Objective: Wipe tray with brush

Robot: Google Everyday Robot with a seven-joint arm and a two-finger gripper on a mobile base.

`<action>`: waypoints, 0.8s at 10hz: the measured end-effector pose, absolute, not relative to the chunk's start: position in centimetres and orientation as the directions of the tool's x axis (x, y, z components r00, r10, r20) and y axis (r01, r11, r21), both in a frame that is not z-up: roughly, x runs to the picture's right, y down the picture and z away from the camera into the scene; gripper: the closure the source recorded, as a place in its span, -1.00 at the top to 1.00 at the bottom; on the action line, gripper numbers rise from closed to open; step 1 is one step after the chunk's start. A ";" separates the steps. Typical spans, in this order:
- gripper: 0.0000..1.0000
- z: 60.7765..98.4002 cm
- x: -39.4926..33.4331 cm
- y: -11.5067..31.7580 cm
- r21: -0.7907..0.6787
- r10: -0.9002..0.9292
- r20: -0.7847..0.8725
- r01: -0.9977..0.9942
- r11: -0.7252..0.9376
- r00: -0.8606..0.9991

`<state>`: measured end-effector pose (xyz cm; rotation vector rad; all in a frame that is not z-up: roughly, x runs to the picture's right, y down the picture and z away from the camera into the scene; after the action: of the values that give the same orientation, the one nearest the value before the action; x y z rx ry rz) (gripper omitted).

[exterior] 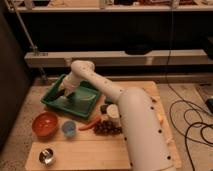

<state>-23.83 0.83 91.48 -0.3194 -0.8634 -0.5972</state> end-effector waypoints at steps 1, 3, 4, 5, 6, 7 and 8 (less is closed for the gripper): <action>-1.00 91.8 -21.4 0.8 -0.046 -0.351 0.774 0.599 0.799 0.527; -1.00 91.5 -17.7 1.1 -0.082 -0.317 0.770 0.578 0.812 0.555; -1.00 90.2 -16.3 1.9 -0.096 -0.295 0.778 0.568 0.818 0.555; -1.00 89.1 -15.8 2.5 -0.102 -0.285 0.782 0.565 0.819 0.554; -1.00 87.4 -15.7 3.8 -0.101 -0.286 0.790 0.575 0.812 0.542; -1.00 85.7 -16.1 5.1 -0.098 -0.287 0.799 0.586 0.804 0.528; -1.00 83.8 -17.0 6.4 -0.092 -0.288 0.809 0.596 0.798 0.511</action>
<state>-16.96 6.45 83.82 -0.3851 -0.8853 -0.5480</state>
